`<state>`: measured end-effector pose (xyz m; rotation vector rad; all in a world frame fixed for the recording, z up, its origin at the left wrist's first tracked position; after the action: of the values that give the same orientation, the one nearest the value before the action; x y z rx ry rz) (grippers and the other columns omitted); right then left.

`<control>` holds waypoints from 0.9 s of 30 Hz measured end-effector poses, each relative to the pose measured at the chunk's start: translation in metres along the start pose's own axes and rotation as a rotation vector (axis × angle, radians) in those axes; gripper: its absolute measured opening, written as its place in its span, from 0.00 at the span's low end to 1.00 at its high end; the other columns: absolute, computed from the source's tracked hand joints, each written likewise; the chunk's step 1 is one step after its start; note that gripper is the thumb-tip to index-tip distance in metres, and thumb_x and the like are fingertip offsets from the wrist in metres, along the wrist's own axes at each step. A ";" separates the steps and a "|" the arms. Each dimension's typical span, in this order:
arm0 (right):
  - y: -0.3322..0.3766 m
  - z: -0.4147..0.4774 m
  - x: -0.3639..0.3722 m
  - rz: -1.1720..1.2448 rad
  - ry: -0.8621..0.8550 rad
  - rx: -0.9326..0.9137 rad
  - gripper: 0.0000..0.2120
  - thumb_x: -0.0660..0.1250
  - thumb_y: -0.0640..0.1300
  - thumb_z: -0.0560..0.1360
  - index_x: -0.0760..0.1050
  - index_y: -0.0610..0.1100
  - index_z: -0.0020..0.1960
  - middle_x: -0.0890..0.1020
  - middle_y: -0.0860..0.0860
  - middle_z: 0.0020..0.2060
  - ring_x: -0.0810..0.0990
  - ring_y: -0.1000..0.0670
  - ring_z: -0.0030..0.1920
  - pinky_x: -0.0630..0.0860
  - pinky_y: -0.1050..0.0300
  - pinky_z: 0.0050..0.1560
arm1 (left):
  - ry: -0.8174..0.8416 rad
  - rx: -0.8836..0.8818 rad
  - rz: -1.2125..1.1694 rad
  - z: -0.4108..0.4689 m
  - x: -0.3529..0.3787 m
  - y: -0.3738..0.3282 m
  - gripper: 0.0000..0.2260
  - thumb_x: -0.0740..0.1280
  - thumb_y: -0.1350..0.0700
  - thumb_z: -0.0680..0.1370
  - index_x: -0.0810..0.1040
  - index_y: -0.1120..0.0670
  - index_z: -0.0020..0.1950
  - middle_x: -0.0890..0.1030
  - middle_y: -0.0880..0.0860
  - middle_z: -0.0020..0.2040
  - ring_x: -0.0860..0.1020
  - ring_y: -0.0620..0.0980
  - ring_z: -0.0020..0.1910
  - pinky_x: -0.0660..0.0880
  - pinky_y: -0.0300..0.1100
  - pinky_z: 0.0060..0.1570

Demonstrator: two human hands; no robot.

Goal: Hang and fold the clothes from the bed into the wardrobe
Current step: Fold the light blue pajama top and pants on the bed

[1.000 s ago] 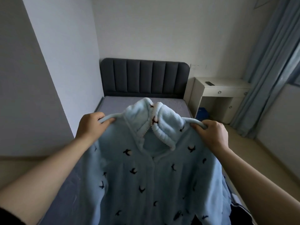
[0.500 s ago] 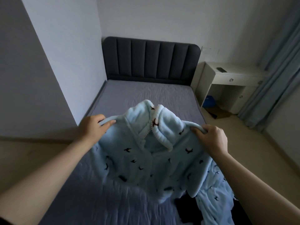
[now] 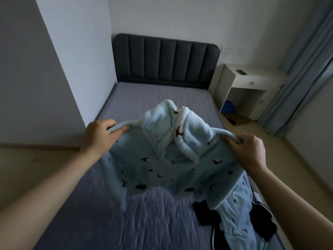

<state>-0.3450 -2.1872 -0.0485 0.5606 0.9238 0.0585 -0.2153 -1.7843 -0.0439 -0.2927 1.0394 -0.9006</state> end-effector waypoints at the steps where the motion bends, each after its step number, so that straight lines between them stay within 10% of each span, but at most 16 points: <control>1: 0.003 -0.002 -0.001 0.001 -0.002 -0.010 0.21 0.72 0.56 0.71 0.71 0.47 0.26 0.72 0.51 0.22 0.70 0.51 0.26 0.63 0.58 0.27 | -0.011 -0.003 -0.004 -0.002 -0.002 0.003 0.23 0.74 0.48 0.71 0.66 0.57 0.26 0.72 0.49 0.21 0.74 0.52 0.23 0.66 0.46 0.25; 9: -0.003 0.012 0.026 -0.013 0.128 0.004 0.25 0.73 0.57 0.70 0.72 0.39 0.28 0.73 0.45 0.23 0.73 0.45 0.28 0.66 0.53 0.28 | 0.013 -0.054 -0.005 0.015 0.015 0.041 0.23 0.71 0.38 0.69 0.69 0.54 0.28 0.76 0.46 0.25 0.73 0.46 0.25 0.64 0.37 0.23; 18: -0.062 0.051 0.188 -0.110 0.441 0.165 0.24 0.71 0.60 0.71 0.66 0.48 0.25 0.72 0.53 0.23 0.73 0.51 0.28 0.63 0.57 0.27 | 0.224 -0.332 0.118 0.035 0.146 0.172 0.30 0.67 0.31 0.66 0.65 0.58 0.28 0.69 0.53 0.22 0.74 0.56 0.24 0.72 0.50 0.26; 27: -0.162 0.074 0.420 -0.118 0.543 0.300 0.03 0.61 0.37 0.76 0.72 0.40 0.45 0.77 0.41 0.46 0.73 0.42 0.41 0.63 0.54 0.37 | 0.295 -0.341 0.449 0.074 0.331 0.293 0.03 0.67 0.62 0.76 0.77 0.62 0.45 0.75 0.63 0.47 0.75 0.64 0.44 0.70 0.55 0.43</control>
<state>-0.0612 -2.2391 -0.4021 0.7860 1.5085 -0.0382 0.0607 -1.8679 -0.3868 -0.1992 1.4652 -0.3628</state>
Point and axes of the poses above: each hand's wrist, its own z-axis towards the middle knuckle, its own x-axis out of the palm, y = z × x, the point moved 5 cm from there along z, towards the middle knuckle
